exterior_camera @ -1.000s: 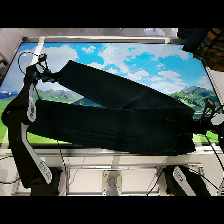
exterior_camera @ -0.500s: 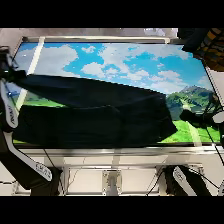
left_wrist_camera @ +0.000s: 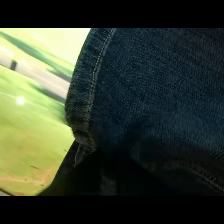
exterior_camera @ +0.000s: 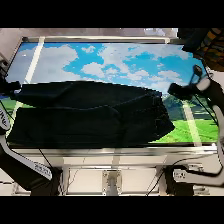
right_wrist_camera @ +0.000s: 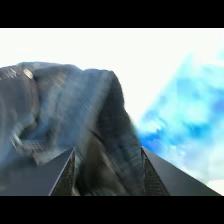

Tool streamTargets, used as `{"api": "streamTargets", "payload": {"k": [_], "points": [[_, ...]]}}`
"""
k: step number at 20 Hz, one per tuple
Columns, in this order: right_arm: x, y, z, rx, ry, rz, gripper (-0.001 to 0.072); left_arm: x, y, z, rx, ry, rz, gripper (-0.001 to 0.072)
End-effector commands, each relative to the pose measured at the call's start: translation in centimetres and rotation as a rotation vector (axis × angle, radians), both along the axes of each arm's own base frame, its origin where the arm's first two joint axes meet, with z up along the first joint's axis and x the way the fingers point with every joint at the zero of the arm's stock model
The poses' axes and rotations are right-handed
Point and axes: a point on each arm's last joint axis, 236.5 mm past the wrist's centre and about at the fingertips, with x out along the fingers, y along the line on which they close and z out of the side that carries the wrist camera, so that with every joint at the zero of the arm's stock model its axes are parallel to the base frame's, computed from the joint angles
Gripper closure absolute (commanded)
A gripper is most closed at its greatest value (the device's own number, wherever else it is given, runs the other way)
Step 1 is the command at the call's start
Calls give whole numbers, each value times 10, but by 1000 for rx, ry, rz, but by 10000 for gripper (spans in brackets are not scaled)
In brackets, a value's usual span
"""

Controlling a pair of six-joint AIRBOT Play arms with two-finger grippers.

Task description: Fold the clothes and pants, and hang the long-sleeved shirts on hangers.

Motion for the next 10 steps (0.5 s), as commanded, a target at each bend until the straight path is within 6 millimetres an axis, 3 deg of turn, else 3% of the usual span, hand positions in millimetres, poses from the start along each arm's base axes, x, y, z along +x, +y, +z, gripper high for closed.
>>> {"api": "streamTargets", "payload": {"k": [1, 4, 7, 10], "points": [[34, 29, -44, 51, 92, 2, 266, -3, -4, -3, -21, 18, -39, 336], [34, 40, -72, 75, 170, -1, 267, -1, -8, -3, -39, 9, -48, 336], [18, 44, -83, 90, 247, 5, 288, 6, -21, -3, -84, -13, -76, 336], [17, 46, -83, 92, 251, 9, 467, 13, -33, -4, -106, -27, -96, 335]]}}
